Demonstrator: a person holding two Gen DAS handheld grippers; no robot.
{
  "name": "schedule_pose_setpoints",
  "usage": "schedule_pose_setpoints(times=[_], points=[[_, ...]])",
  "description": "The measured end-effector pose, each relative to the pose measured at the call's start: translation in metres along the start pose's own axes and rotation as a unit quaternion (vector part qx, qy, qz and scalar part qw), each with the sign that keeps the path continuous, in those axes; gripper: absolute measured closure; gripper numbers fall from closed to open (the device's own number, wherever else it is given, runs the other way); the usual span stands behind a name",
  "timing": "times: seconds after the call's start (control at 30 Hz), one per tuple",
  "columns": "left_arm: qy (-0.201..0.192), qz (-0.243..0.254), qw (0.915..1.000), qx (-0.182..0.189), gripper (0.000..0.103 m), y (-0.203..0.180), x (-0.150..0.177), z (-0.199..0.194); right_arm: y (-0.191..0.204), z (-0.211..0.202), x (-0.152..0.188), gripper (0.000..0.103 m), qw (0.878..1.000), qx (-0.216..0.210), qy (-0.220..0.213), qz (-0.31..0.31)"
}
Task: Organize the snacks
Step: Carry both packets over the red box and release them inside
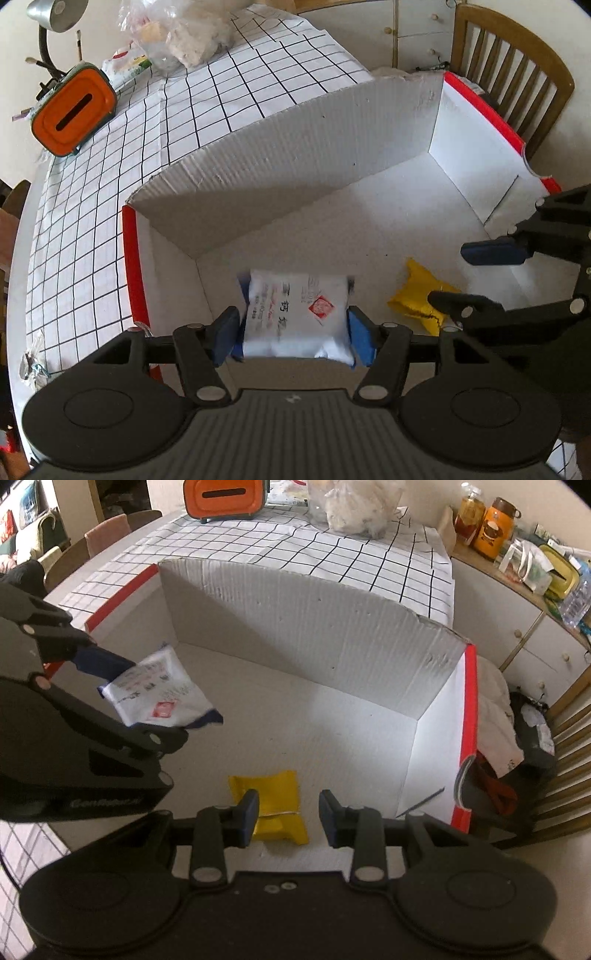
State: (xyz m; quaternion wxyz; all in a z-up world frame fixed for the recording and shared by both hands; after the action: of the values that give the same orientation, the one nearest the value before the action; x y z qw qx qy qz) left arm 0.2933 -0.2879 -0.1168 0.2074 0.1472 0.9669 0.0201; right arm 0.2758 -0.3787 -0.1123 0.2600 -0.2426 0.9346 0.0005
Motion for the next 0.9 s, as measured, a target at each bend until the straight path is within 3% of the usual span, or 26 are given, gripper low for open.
schedule_pose_setpoints(times=[0.57,0.9], points=[[-0.067,-0.053,0.9961,0.024,0.033,0.024,0.021,-0.052,-0.014,-0.047,-0.002,0.060,0.996,-0.039,-0.064,0.042],[-0.127,-0.078,0.9885,0.021,0.026,0.042,0.048,-0.101,0.001,-0.089,-0.005,0.040,0.990,-0.057,-0.120,0.046]])
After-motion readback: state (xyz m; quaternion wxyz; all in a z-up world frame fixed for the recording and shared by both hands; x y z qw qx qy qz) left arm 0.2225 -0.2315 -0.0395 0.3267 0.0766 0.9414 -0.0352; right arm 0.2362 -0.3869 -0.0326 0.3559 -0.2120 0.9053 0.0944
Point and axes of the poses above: each gripper's, at about its wrist camera, not at the fingertips, and z roughly the way its jaws point, y to its left, x to its underside, the point moved 1 cm from there along z, roughly the way its jaws point, and after that the axes turned 6 degrees about x, right-handed, at the moved point
